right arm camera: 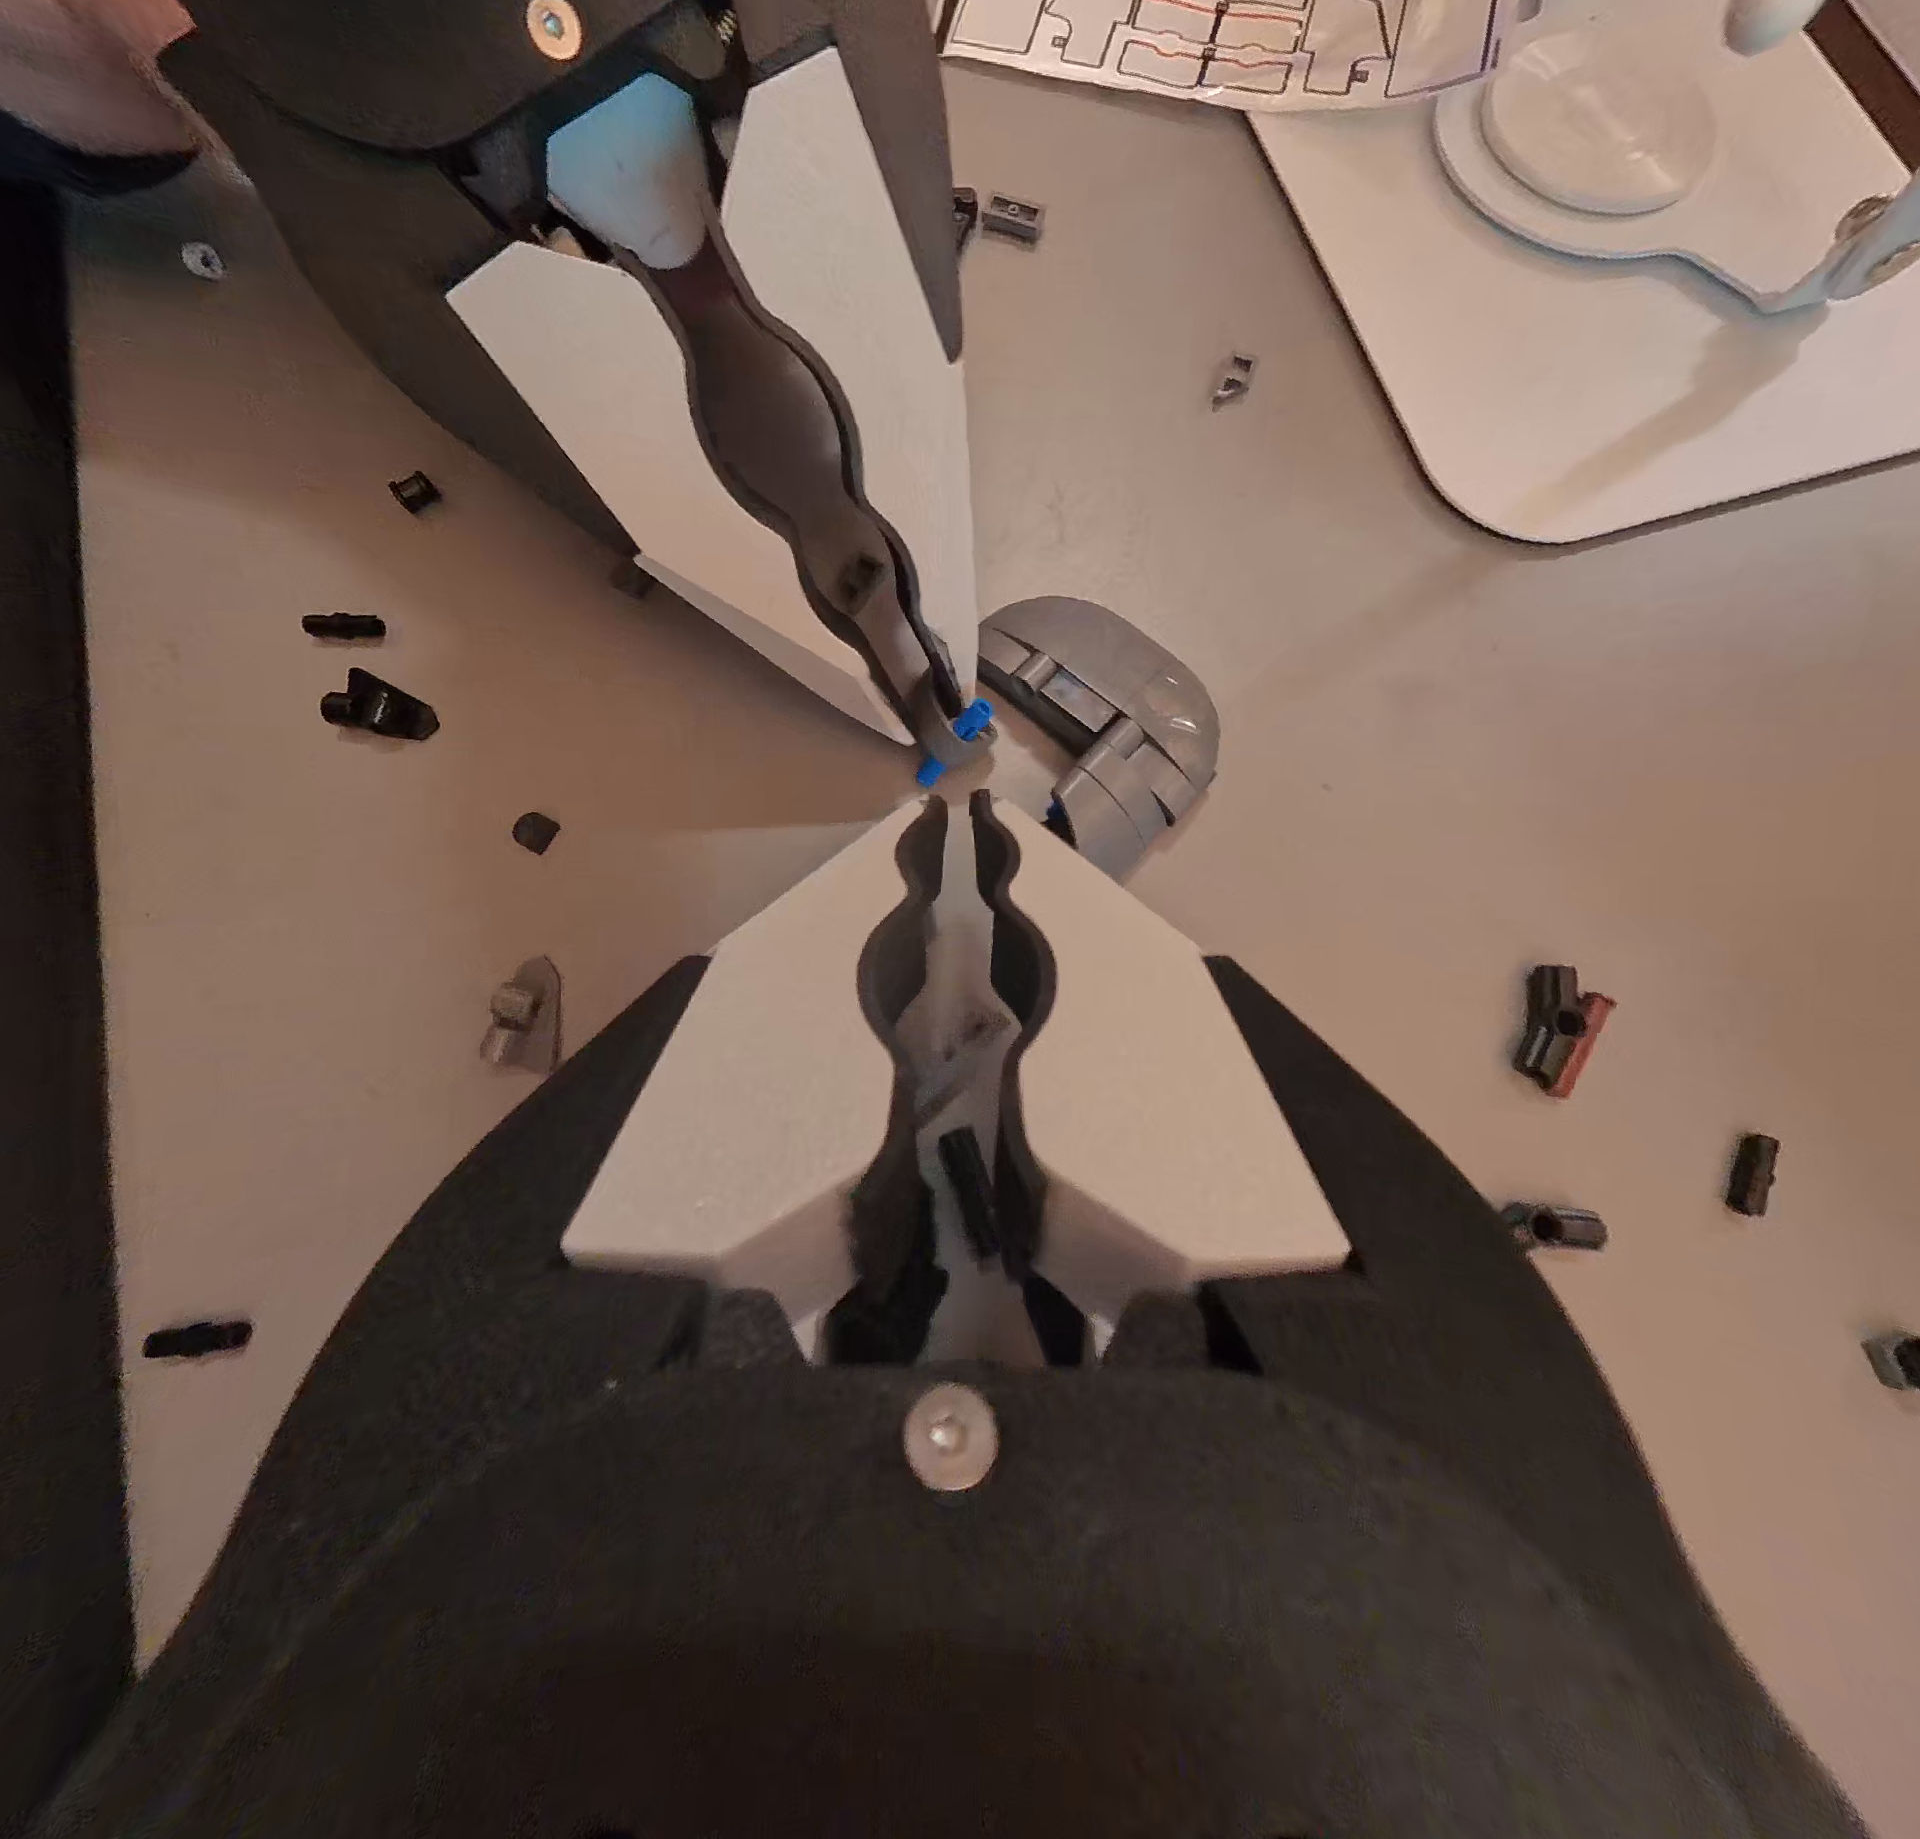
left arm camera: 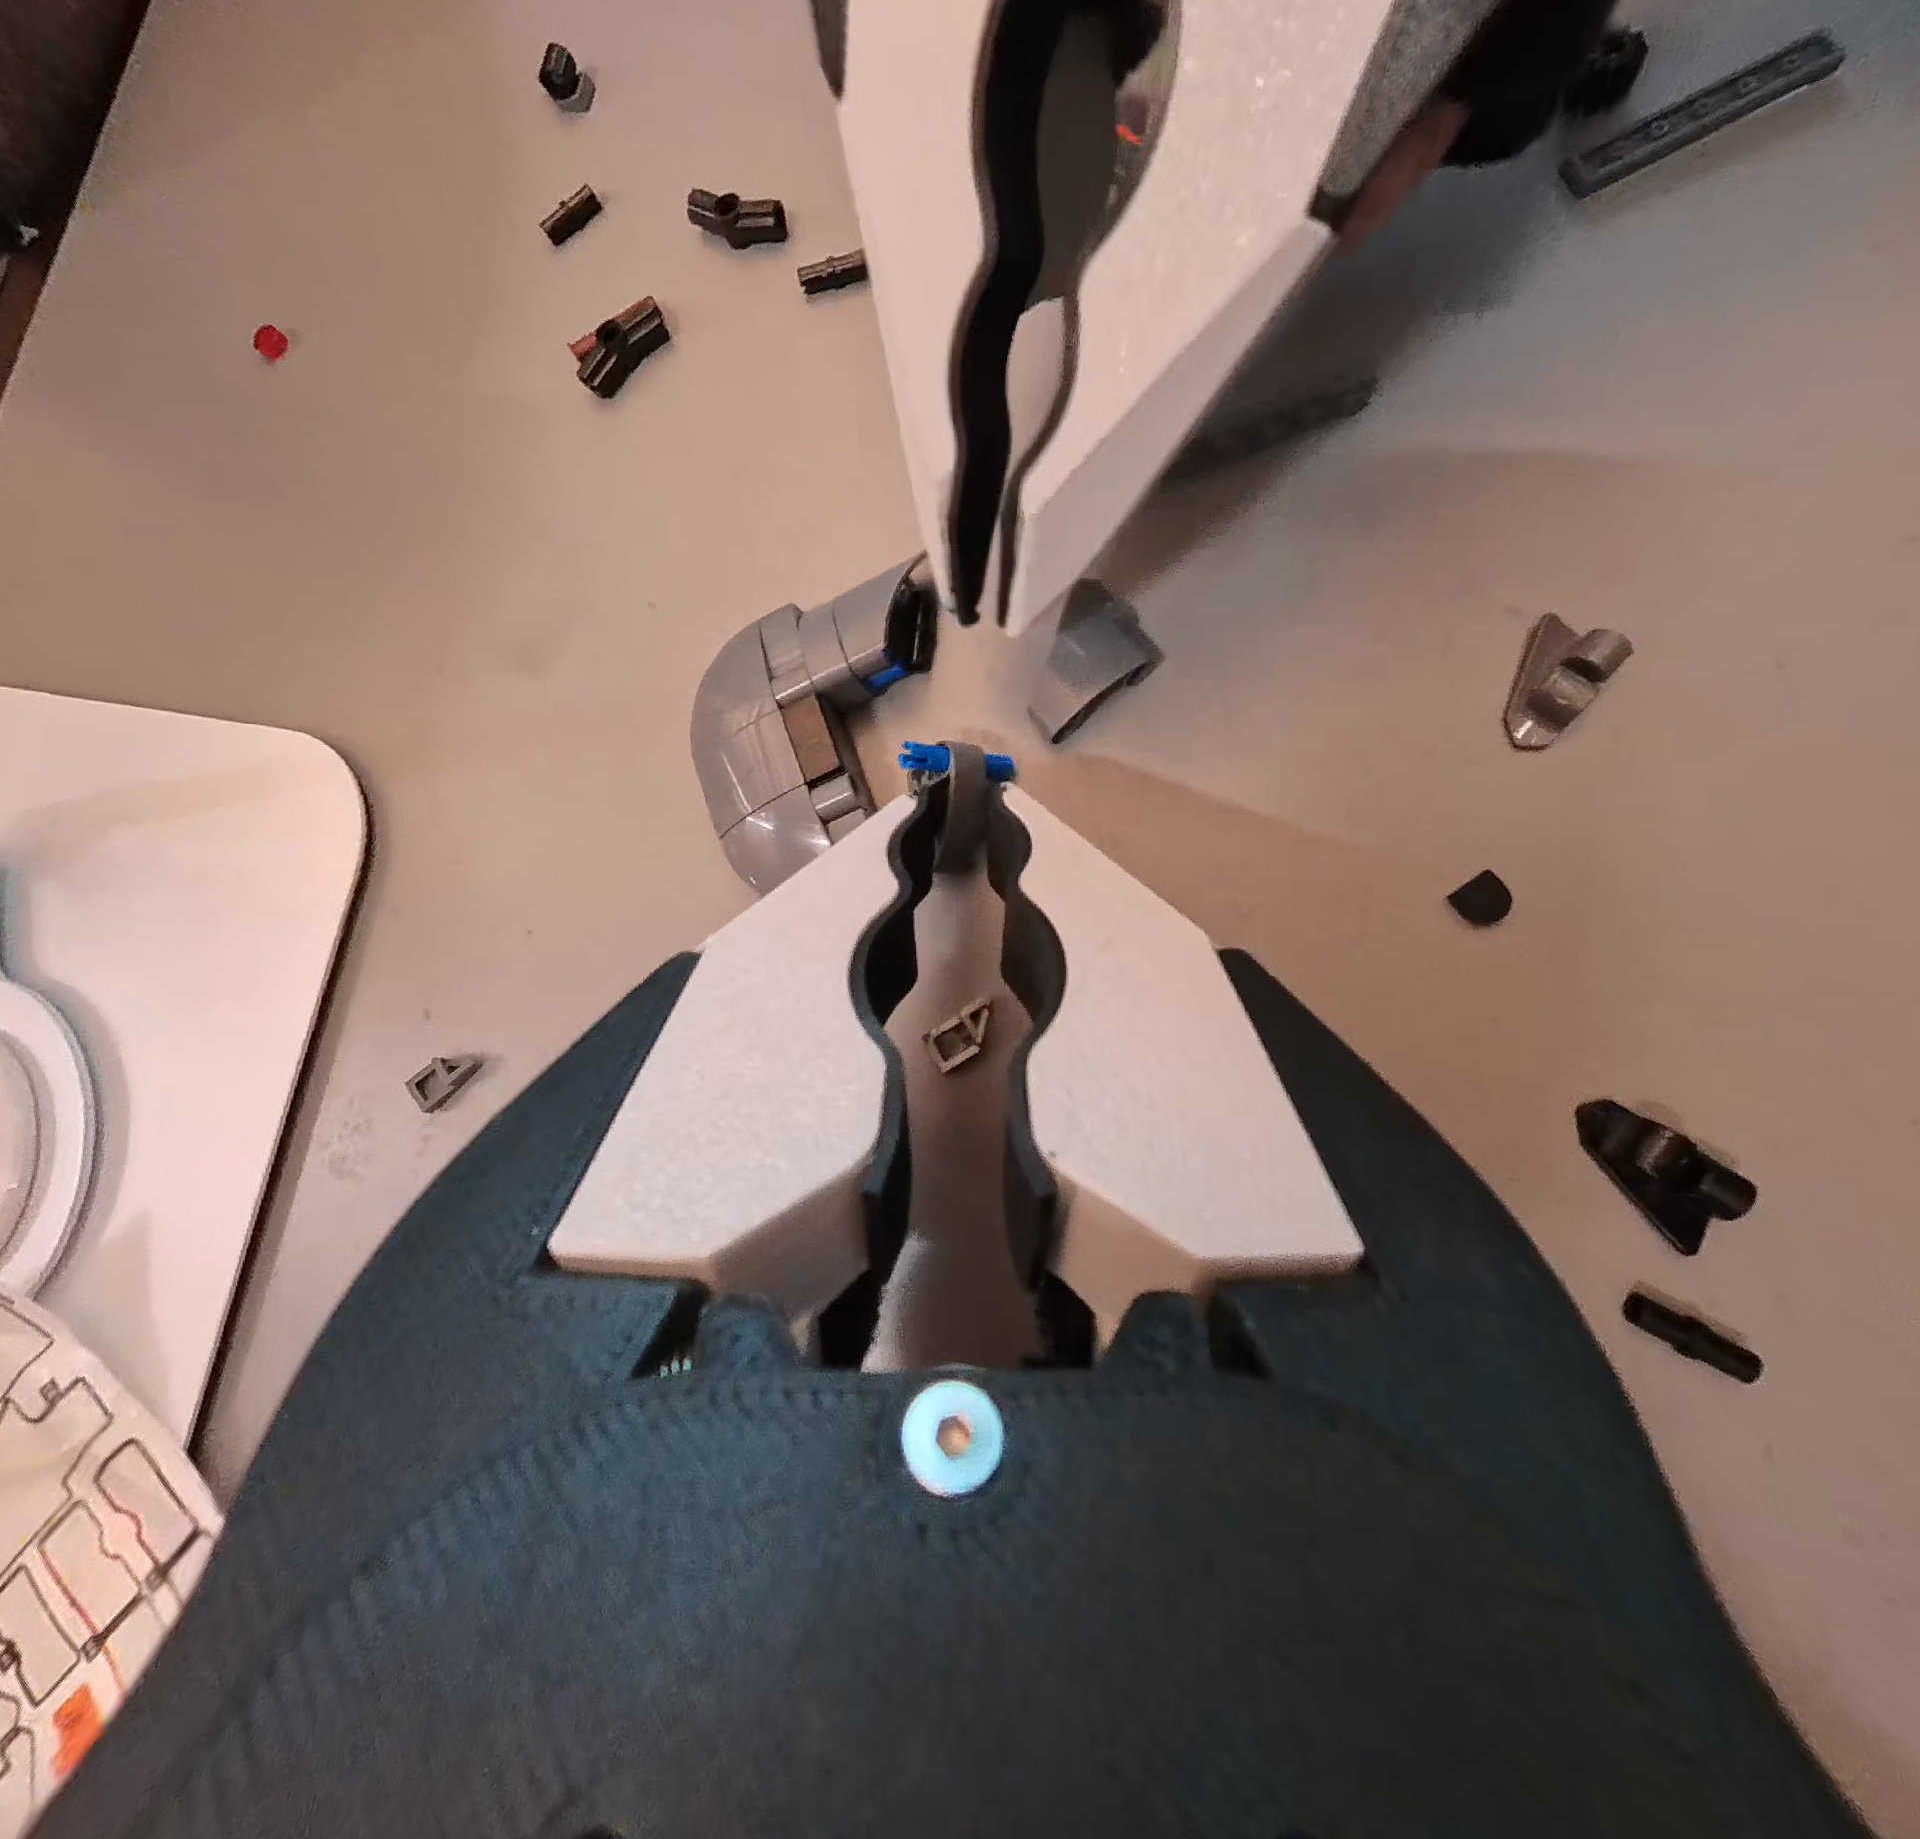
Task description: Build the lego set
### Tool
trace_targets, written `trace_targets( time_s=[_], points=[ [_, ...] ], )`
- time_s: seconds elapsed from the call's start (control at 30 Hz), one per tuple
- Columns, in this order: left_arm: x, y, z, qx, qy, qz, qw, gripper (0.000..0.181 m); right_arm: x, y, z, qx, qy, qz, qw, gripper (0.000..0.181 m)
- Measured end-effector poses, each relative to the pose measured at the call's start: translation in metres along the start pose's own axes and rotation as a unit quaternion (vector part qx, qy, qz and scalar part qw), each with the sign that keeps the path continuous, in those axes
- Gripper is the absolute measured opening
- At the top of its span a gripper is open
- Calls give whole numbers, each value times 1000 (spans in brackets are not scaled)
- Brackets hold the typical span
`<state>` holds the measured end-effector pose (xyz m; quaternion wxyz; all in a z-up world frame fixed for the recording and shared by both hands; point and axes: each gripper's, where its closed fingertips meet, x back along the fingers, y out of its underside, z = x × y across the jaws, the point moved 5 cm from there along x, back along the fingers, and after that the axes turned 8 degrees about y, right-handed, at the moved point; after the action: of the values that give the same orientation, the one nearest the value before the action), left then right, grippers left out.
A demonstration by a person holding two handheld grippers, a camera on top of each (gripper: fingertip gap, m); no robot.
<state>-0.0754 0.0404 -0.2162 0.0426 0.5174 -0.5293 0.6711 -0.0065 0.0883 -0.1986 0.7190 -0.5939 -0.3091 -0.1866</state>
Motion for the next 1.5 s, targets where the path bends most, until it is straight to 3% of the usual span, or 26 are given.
trace_targets(
  time_s=[0.27,0.67,0.97,1.5],
  points=[
    [1,0,-2,66,41,34,996,6,-8,-2,-8,21,2,-3,1000,8],
    [16,14,-1,95,91,27,991,6,-7,-2,-13,31,-12,1,999,7],
    [12,0,-3,137,102,85,982,6,-12,-10,-19,30,-9,13,999,13],
    [12,-2,-9,158,82,105,978,6,-16,-9,-6,-21,33,1,999,7]
  ],
)
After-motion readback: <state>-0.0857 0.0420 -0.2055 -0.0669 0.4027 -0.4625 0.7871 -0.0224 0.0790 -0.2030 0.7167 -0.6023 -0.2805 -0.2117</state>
